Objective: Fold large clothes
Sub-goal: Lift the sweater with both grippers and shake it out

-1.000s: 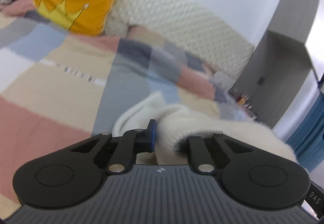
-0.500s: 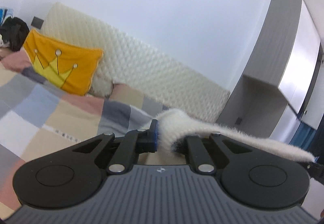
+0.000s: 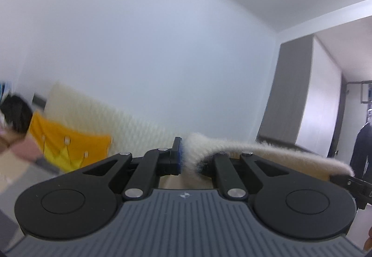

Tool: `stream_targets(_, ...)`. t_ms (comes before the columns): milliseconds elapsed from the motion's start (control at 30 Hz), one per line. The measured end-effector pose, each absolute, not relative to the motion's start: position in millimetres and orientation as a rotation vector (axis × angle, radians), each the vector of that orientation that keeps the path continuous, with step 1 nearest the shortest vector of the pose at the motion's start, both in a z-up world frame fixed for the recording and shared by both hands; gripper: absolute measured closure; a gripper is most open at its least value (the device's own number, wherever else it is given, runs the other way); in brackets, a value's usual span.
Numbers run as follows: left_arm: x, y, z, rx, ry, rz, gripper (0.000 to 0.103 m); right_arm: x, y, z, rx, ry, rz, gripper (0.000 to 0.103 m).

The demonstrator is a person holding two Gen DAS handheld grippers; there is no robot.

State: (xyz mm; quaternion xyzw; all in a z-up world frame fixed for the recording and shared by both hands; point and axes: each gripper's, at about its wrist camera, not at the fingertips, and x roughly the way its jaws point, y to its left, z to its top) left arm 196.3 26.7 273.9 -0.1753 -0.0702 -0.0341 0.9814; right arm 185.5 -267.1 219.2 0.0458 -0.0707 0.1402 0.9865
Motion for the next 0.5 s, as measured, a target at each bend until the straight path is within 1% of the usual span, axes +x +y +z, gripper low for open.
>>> stream_targets(167, 144, 32, 324, -0.279, -0.191, -0.06, 0.095, 153, -270, 251, 0.103, -0.199, 0.32, 0.094)
stream_targets(300, 115, 48, 356, -0.303, -0.192, -0.079, 0.095, 140, -271, 274, 0.137, -0.21, 0.373, 0.094)
stream_targets(433, 106, 60, 366, -0.273, -0.172, -0.063, 0.095, 149, -263, 281, 0.127, -0.187, 0.398, 0.094)
stream_targets(500, 117, 68, 353, -0.251, -0.14, -0.041, 0.095, 161, -250, 277, 0.104, -0.156, 0.397, 0.094)
